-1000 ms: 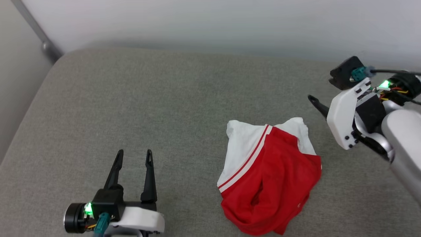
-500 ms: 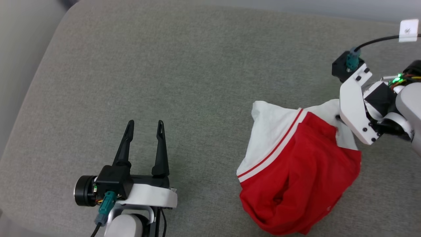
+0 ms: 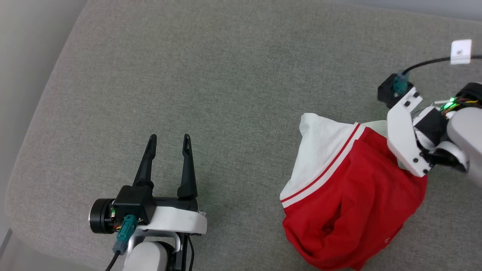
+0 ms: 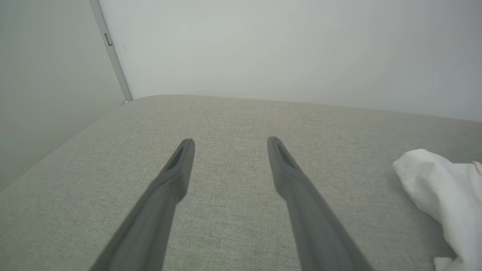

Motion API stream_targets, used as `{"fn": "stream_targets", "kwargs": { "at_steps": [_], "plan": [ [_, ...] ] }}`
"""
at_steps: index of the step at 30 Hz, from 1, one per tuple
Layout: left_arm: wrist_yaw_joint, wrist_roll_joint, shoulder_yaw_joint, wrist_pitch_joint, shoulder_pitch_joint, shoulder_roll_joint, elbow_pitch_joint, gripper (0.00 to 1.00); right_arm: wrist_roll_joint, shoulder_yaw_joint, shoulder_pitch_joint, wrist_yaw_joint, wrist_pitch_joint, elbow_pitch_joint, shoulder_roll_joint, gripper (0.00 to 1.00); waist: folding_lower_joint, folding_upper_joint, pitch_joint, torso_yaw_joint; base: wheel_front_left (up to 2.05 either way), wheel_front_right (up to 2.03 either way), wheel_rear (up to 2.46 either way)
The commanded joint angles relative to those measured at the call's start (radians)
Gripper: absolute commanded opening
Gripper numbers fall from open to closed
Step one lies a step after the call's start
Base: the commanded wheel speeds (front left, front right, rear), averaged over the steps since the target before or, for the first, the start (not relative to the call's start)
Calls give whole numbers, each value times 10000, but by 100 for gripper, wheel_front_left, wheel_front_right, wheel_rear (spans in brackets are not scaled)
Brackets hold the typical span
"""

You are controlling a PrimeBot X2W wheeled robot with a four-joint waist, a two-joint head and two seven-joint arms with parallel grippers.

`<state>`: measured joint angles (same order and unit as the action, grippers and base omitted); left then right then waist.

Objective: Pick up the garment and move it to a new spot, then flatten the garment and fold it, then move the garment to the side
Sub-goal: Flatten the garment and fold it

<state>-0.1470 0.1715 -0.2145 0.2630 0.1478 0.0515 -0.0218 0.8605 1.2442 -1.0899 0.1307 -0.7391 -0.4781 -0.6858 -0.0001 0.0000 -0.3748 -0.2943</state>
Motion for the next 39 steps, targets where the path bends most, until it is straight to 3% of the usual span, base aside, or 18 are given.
{"fn": "stream_targets", "kwargs": {
  "at_steps": [1, 6, 12, 22, 26, 33, 34, 35, 39],
  "plan": [
    [-34, -39, 52, 26, -34, -18, -23, 100, -100, 367, 577, -1, 204, -189, 253, 0, 1, 0, 251, 109, 0, 0, 0],
    [-71, -183, 230, 26, -423, -12, -106, 100, 137, 263, 236, -1, 1383, 133, -89, 0, 1, 0, 1081, 427, 0, 0, 0],
    [-63, -326, 639, 26, -1129, -15, -86, 100, 503, 312, 541, -6, 2295, 858, -1170, 0, 1, 0, 1931, 1116, 0, 0, 0],
    [50, -449, 892, 26, -1706, -13, -76, 100, 1725, -112, 2985, -5, 3203, 920, -3291, 0, 1, 0, 2384, 1776, 0, 0, 0],
    [137, -503, 940, 26, -1791, -13, -143, 100, 2176, -261, 4406, -5, 3505, 594, -3539, 0, 1, 0, 2473, 1852, 0, 0, 0],
    [262, -638, 1036, 26, -1887, -14, -278, 100, 2614, -853, 5961, -3, 4231, -114, -2831, 0, 1, 0, 2776, 2088, 0, 0, 0],
    [303, -682, 1042, 26, -1893, -13, -304, 100, 2538, -1007, 5984, -3, 4415, -239, -2727, 44, 1, 0, 2860, 2123, 0, 0, 0],
    [344, -752, 1042, 26, -1883, -15, -324, 100, 2410, -1170, 5989, -3, 4638, -373, -2620, 100, 1, 0, 2944, 2142, 0, 0, 0],
    [525, -893, 1115, 26, -1740, 62, -414, 100, 2002, -1753, 5978, -3, 5582, -706, -2422, 100, 1, 0, 3231, 2215, 0, 0, 0]
  ]
}}
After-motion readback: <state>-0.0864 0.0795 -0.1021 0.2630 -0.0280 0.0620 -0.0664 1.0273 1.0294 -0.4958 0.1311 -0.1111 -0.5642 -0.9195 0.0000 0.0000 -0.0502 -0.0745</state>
